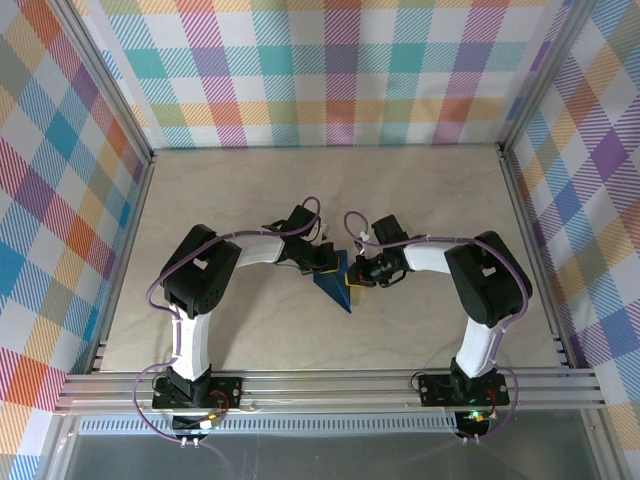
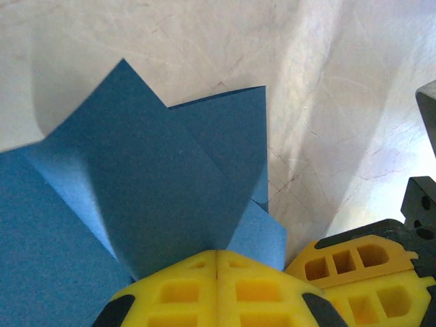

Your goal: Fold a paper plane with a square sheet of paper (fold left side to right side)

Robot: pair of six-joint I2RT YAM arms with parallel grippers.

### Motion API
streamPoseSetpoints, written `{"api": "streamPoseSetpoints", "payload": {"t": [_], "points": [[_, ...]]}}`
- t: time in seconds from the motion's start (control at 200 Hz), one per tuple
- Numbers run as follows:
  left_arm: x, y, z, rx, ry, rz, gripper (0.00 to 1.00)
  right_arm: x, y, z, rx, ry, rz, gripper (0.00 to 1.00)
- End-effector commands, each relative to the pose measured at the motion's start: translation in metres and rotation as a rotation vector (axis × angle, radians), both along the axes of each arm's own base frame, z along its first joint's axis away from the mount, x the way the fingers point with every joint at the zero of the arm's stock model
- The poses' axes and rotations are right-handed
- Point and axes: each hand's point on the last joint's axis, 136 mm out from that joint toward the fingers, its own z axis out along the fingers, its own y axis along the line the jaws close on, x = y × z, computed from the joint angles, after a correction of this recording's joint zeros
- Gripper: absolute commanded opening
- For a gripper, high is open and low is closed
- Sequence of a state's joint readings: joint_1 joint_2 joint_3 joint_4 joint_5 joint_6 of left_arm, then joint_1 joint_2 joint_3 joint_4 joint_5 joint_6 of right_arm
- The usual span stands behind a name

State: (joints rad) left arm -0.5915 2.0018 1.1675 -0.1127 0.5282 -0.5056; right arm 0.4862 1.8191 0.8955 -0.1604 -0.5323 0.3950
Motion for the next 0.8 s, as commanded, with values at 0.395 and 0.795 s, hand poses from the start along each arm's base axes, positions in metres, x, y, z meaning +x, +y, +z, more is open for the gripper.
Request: {"api": "streamPoseSetpoints", "payload": {"t": [0.395, 0.795], "points": [[-0.023, 0.030, -0.040, 0.121, 0.072, 0.037, 0.00, 0.010, 0.004, 0.034, 0.027, -0.014, -0.027, 0.15], [-0.024, 0.030, -0.039, 0.124, 0.066, 0.038, 0.00, -0.004, -0.004, 0.071, 0.038, -0.014, -0.007, 0.17]]}}
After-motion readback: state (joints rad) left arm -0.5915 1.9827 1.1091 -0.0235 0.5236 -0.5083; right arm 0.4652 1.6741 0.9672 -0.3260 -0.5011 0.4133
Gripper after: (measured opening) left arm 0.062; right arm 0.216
